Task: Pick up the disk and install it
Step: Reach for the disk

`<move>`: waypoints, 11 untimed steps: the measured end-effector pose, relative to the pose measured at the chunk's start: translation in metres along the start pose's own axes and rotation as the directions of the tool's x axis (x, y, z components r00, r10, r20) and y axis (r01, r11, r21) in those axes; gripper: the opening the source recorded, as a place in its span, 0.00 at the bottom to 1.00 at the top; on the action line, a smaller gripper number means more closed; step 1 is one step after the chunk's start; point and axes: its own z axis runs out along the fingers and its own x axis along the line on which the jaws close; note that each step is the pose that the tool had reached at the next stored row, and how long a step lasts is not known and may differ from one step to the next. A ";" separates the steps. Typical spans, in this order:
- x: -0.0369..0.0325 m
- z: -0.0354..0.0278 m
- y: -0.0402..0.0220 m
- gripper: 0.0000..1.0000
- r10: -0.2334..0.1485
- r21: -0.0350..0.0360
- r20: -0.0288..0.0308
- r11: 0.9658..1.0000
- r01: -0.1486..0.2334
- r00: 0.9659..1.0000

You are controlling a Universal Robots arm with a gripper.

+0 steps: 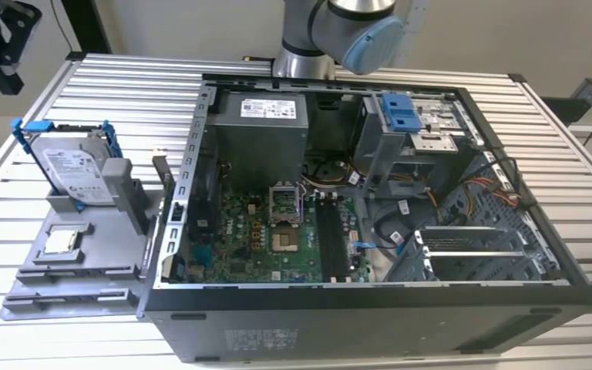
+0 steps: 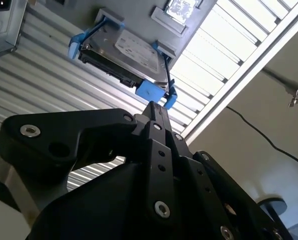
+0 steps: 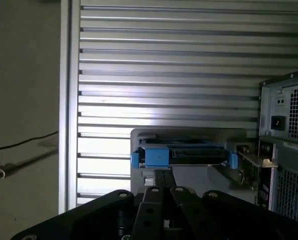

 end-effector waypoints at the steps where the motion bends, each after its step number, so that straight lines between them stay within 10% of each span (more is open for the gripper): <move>1: 0.0000 0.0000 0.0000 0.00 0.000 0.000 -0.002 1.000 0.000 1.000; 11: 0.0000 0.0000 0.0000 0.00 0.001 0.000 -0.026 1.000 -0.001 1.000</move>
